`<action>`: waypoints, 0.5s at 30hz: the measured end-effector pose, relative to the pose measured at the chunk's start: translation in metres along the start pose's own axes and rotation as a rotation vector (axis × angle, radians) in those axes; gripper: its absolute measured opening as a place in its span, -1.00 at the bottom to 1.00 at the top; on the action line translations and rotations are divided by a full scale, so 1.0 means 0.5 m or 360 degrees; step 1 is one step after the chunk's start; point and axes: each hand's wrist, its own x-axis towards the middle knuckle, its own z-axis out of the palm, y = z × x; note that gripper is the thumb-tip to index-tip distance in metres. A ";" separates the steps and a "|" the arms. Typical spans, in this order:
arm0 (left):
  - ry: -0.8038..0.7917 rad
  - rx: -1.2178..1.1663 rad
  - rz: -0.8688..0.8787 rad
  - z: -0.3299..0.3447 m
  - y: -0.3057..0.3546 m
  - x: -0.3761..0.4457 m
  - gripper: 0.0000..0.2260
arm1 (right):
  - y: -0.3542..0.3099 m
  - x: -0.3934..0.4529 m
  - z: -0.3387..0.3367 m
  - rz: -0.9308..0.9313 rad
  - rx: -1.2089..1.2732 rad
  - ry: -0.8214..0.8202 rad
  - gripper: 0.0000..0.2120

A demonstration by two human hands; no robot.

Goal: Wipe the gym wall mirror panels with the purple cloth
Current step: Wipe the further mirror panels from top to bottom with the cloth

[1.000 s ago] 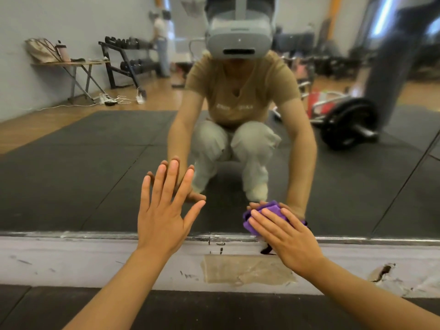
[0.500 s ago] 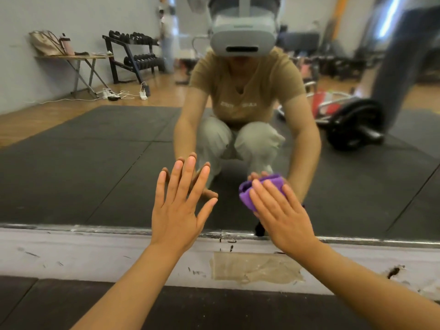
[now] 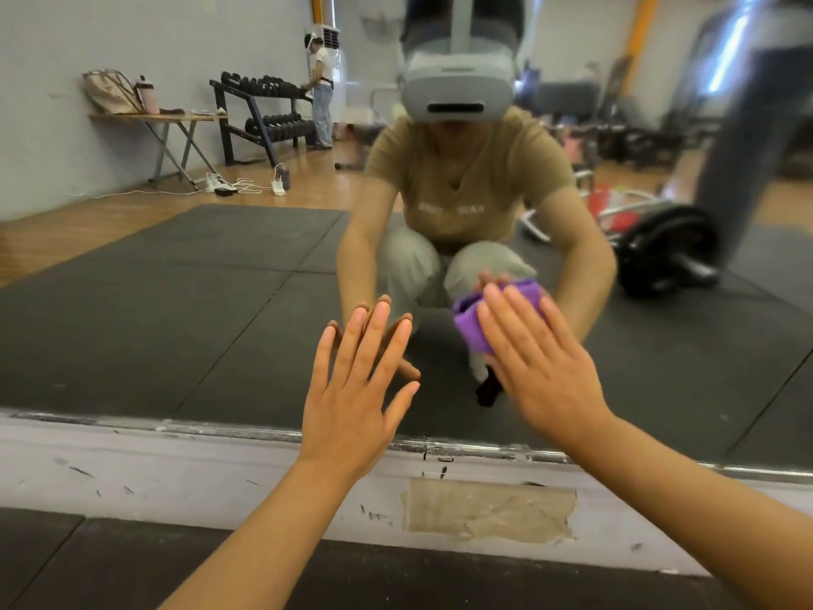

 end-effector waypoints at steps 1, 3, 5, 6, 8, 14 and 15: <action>0.0006 0.0007 0.0015 -0.003 -0.004 -0.001 -0.39 | 0.013 0.042 -0.008 0.0104 -0.0002 0.0071 -0.47; 0.0021 0.0022 0.0008 -0.009 -0.016 -0.002 -0.39 | 0.038 0.112 -0.024 0.0293 0.0001 0.0167 -0.48; 0.0027 0.0066 -0.0038 -0.014 -0.030 -0.001 -0.38 | 0.045 0.151 -0.031 0.0438 0.0015 0.0229 -0.48; 0.0024 0.0090 -0.0046 -0.016 -0.035 -0.001 -0.38 | 0.042 0.156 -0.031 0.0482 0.0028 0.0252 -0.48; 0.0022 0.0123 -0.0046 -0.016 -0.045 -0.002 -0.37 | 0.025 0.142 -0.021 0.0500 0.0044 0.0273 -0.47; 0.0002 0.0213 -0.0082 -0.015 -0.059 -0.012 -0.35 | -0.085 -0.088 0.049 -0.0283 -0.0076 -0.0265 -0.25; -0.0005 0.0215 -0.0072 -0.017 -0.061 -0.013 -0.35 | -0.101 -0.128 0.052 -0.0415 -0.0110 -0.0395 -0.21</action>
